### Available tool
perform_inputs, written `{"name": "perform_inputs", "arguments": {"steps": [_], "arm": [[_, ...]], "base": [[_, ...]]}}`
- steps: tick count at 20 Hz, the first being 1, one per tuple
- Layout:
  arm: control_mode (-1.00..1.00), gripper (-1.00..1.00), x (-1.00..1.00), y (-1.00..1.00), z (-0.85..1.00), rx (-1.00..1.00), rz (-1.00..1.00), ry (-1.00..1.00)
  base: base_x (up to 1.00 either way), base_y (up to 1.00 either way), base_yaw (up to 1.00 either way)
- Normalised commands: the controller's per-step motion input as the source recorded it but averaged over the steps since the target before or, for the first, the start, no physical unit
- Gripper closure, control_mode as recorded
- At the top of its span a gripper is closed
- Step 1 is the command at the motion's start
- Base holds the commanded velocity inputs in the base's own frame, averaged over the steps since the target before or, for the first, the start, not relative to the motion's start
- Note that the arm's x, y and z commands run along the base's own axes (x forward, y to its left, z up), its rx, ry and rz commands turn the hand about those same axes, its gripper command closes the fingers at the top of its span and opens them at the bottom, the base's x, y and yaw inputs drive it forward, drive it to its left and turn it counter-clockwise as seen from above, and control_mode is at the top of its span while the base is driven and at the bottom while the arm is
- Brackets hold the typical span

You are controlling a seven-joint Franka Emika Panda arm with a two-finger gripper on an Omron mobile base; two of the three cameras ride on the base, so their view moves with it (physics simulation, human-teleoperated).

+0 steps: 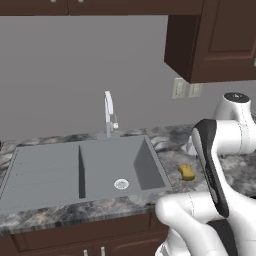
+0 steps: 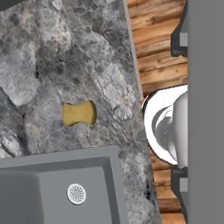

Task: Place the sponge inside the microwave to prepare for sanitizing.

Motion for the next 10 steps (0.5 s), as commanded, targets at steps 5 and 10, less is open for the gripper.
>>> {"name": "perform_inputs", "arguments": {"steps": [5, 10], "arm": [[-1.0, -1.0, 0.47, -0.22, -0.18, -0.01, 0.0, 0.06], [-1.0, -1.0, 0.37, -0.06, -0.33, -0.05, 0.0, 0.01]], "base": [[0.0, 0.0, 0.0], [0.0, 0.0, 0.0]]}}
